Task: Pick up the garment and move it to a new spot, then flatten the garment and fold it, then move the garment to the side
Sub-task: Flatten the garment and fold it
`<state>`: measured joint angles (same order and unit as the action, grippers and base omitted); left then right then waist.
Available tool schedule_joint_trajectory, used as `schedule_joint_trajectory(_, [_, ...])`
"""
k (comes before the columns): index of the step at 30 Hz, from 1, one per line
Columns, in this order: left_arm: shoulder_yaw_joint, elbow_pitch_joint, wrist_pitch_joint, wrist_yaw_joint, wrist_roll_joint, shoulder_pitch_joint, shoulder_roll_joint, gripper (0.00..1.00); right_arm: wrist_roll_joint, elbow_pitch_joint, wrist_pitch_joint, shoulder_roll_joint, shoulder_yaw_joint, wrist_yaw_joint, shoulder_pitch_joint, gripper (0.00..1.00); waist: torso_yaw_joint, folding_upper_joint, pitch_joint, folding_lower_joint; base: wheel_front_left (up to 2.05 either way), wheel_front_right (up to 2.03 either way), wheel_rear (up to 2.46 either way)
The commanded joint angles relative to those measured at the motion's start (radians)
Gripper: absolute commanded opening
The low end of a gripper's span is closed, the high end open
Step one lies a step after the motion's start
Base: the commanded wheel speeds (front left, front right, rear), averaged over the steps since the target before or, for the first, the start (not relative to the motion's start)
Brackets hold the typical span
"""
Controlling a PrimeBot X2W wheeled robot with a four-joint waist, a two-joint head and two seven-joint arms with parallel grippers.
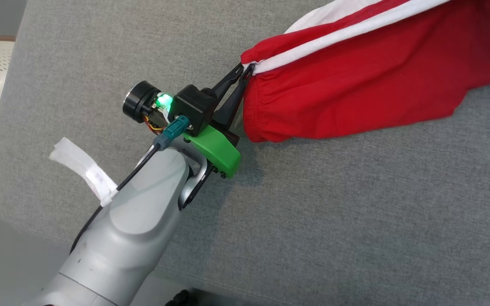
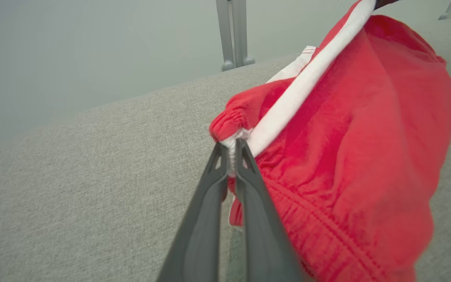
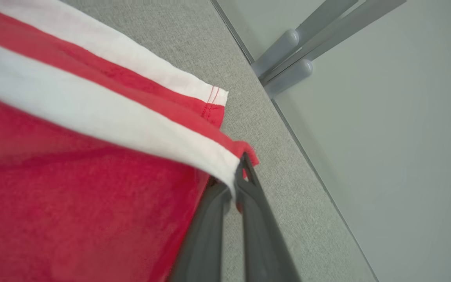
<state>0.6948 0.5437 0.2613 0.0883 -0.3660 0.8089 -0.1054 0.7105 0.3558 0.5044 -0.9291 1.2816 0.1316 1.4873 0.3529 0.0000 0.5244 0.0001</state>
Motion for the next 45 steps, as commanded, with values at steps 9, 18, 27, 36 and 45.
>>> schedule_joint_trajectory(9, [-0.034, 0.009, 0.004, 0.019, 0.035, 0.014, 0.033, 0.00, -0.018, 0.048, -0.033, -0.007, -0.001, -0.002, 0.029, 1.00, 0.039, 0.0000, 0.036, -0.0001, 0.00, 0.00, 0.00])
schedule_joint_trajectory(18, [-0.067, 0.036, 0.004, 0.011, 0.039, 0.023, 0.050, 1.00, -0.007, 0.121, -0.092, 0.034, -0.001, -0.002, 0.019, 1.00, 0.033, 0.0000, 0.037, -0.0001, 0.00, 0.00, 0.00])
schedule_joint_trajectory(27, [-0.148, 0.029, 0.004, -0.042, 0.080, -0.009, 0.053, 1.00, 0.065, 0.207, -0.196, 0.072, -0.001, -0.002, -0.012, 1.00, -0.014, 0.0000, -0.005, -0.0001, 0.00, 0.00, 0.00])
schedule_joint_trajectory(36, [-0.285, -0.045, 0.004, -0.050, 0.102, -0.113, 0.020, 1.00, 0.146, 0.432, -0.540, 0.223, -0.116, -0.002, -0.136, 1.00, -0.116, 0.0000, -0.113, -0.0001, 0.00, 0.00, 0.00])
schedule_joint_trajectory(45, [-0.383, -0.109, 0.004, -0.048, 0.124, -0.281, 0.002, 1.00, 0.267, 0.506, -0.751, 0.376, -0.270, -0.002, -0.331, 1.00, -0.228, 0.0000, -0.236, -0.0001, 0.00, 0.00, 0.00])
